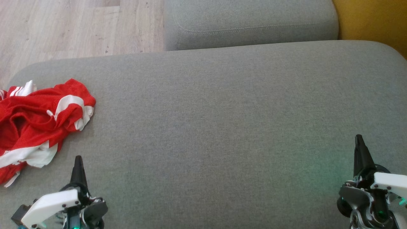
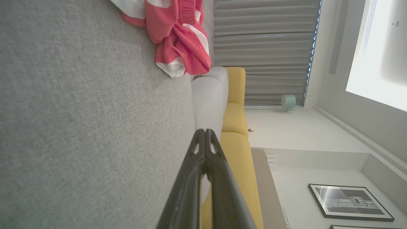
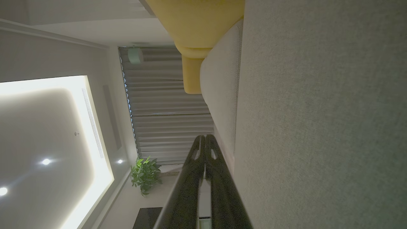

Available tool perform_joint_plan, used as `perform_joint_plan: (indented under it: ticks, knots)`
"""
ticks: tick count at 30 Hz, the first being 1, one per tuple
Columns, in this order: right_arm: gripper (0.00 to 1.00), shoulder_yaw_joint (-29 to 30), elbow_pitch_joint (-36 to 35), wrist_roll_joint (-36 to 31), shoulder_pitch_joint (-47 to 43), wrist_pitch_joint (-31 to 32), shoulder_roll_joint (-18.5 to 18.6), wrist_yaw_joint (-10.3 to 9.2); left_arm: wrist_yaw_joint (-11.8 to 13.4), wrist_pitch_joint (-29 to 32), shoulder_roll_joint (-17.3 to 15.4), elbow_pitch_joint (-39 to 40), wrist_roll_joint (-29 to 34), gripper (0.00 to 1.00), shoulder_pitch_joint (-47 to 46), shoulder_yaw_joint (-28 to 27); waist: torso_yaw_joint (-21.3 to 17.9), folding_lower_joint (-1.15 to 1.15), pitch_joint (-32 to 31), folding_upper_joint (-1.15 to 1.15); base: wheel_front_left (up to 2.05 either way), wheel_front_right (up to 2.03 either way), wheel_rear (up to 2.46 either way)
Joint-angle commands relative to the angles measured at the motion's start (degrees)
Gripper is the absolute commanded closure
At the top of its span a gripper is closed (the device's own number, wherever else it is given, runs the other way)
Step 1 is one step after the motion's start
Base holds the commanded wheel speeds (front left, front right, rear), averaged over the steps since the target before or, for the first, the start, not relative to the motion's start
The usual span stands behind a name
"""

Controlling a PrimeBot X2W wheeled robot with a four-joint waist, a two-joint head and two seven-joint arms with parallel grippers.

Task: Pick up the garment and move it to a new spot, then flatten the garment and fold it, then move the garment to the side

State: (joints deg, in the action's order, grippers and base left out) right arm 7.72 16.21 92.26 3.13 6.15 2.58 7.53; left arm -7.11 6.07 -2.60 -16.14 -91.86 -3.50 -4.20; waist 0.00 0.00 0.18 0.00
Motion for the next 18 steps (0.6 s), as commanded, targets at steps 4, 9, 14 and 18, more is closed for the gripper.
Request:
perform_joint_plan:
  ticks: [4, 9, 14, 18]
  knots:
    - [1.00, -1.2, -2.2, -0.1, 3.0, 0.3, 0.3, -0.04, -0.4, 0.4, -0.3, 2.1, -0.3, 1.00, -2.7, -2.3, 0.0, 0.00, 0.0, 0.00, 0.00, 0.00, 0.00]
    - [1.00, -1.2, -2.2, -0.1, 3.0, 0.3, 0.3, -0.04, -0.4, 0.4, -0.3, 2.1, -0.3, 1.00, -2.7, -2.3, 0.0, 0.00, 0.0, 0.00, 0.00, 0.00, 0.00]
    - [1.00, -1.2, -2.2, -0.1, 3.0, 0.3, 0.3, -0.04, -0.4, 0.4, -0.3, 2.1, -0.3, 1.00, -2.7, -2.3, 0.0, 0.00, 0.0, 0.00, 0.00, 0.00, 0.00]
    - [1.00, -1.2, -2.2, -0.1, 3.0, 0.3, 0.3, -0.04, -0.4, 0.4, -0.3, 2.1, -0.3, 1.00, -2.7, -2.3, 0.0, 0.00, 0.0, 0.00, 0.00, 0.00, 0.00]
